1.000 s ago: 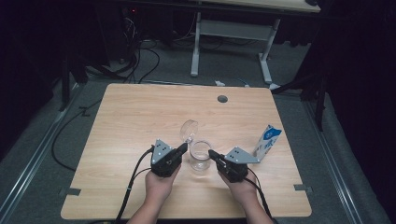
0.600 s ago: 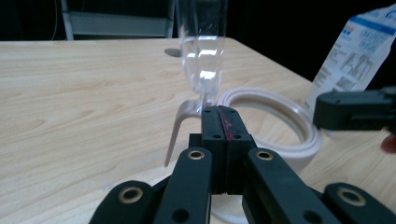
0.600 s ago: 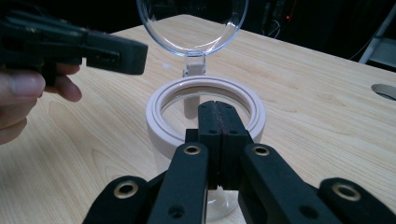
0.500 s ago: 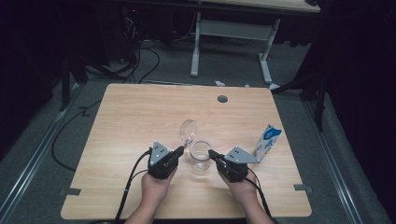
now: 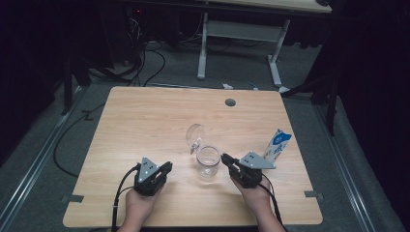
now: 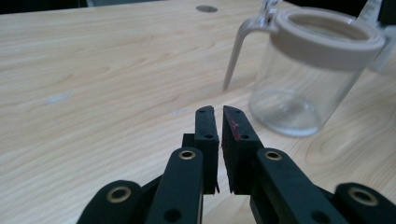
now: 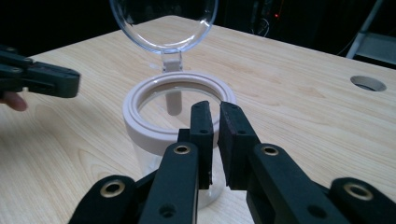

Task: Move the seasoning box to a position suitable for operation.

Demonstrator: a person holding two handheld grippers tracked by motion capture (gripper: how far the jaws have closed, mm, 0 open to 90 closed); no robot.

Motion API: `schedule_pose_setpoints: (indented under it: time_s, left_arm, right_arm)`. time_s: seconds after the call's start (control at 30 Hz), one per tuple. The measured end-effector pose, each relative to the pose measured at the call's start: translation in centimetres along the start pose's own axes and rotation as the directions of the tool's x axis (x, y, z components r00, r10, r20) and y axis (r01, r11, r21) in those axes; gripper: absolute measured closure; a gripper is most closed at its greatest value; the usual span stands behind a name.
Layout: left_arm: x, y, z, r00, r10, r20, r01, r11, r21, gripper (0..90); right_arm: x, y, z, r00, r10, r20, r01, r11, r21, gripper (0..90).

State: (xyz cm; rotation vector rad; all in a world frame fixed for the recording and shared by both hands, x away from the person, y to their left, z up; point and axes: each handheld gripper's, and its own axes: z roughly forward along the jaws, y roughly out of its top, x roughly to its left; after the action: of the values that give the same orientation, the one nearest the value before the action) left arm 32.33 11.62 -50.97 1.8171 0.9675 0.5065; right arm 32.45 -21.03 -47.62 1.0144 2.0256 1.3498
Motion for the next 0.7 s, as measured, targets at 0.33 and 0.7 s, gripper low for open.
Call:
schedule_pose_setpoints:
  time_s: [0.33,0.7]
  left_arm:
    - [2.3,-1.7,-1.7,0.9989,-0.004,-0.047,0.006,0.9994,0.035,69.3]
    - [2.3,-1.7,-1.5,0.9999,-0.003,-0.016,0.003,0.9998,0.018,61.7]
  right_arm:
    - [-0.5,-0.6,-1.3,0.9986,-0.001,0.054,0.0,1.0,0.024,82.8]
    - [-1.3,-1.8,-4.0,0.991,0.02,0.132,-0.025,0.999,0.031,80.5]
